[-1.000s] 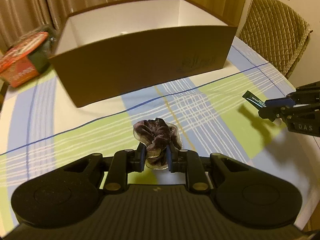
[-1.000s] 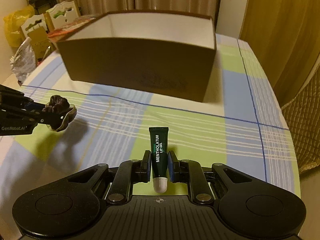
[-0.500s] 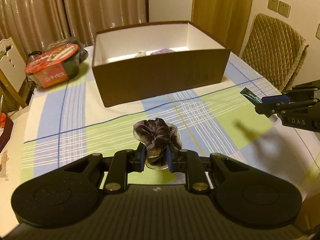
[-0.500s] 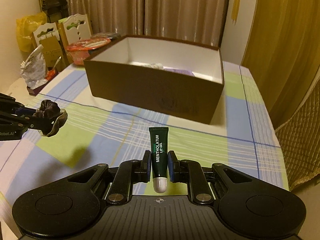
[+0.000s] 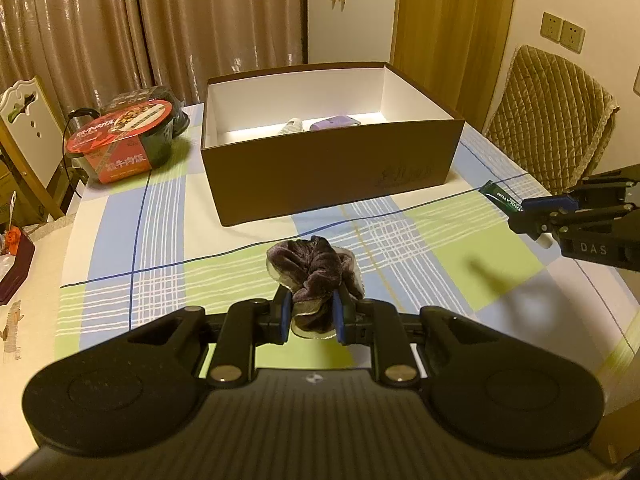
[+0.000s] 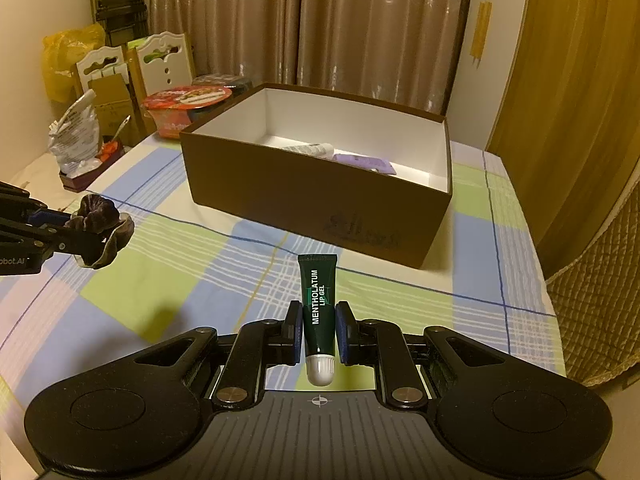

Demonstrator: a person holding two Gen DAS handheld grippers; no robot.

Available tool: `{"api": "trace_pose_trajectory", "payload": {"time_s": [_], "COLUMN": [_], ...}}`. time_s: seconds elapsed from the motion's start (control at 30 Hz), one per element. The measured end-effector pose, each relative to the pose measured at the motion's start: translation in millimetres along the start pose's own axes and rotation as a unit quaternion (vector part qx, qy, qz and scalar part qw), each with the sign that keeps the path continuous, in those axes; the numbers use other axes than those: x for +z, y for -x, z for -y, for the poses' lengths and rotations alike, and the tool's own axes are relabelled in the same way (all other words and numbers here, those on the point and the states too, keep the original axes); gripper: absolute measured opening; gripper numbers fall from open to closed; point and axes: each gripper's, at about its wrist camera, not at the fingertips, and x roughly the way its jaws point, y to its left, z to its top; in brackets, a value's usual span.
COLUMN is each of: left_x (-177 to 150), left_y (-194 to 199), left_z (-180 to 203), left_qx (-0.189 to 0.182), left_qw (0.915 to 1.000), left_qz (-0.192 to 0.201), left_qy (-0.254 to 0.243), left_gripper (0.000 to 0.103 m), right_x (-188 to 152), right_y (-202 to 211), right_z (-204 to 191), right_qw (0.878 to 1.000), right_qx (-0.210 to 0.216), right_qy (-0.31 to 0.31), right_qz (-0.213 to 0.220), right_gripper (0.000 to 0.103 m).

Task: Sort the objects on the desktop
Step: 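Carry the lip gel with the right tool while the left tool carries the scrunchie to the box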

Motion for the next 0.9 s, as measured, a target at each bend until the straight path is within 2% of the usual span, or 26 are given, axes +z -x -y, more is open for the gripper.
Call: {"api": "trace_pose_trajectory", "payload": {"time_s": [0.27,0.43,0.57,0.73,0.9], "left_x": [17.0,48.8,87.1,140.4,178.4], "left_y": [-9.9,-16.0,-27.9,-59.6,-104.9], "left_z": [2.8,0.9,-4.0,-10.1,-22.1], "left_qx": [-0.003,-0.001,0.001,0.008,0.02], "left_qw": [0.9999,0.9994,0.9984,0.9969,0.997], "left_qz": [0.006,0.026,0.046,0.063,0.057], "left_qy": [-0.01,-0.023,-0.032,-0.045,-0.049], "left_gripper": [0.017,0.017,0.017,0.017,0.017], "right_x": [11.1,45.0,81.3,127.8,163.4], "right_y": [-2.2,-5.8,-17.3,-55.6,-112.2], "right_z": [14.2,32.3,51.2,71.2,84.9], "right_qw": [1.0,0.999,0.998,0.997,0.998], "right_qx": [0.0,0.0,0.001,0.011,0.037], "right_qy": [-0.001,0.002,0.003,0.009,0.005], "right_qz": [0.008,0.036,0.06,0.069,0.045], "right_gripper": [0.016,0.016,0.016,0.016,0.016]}}
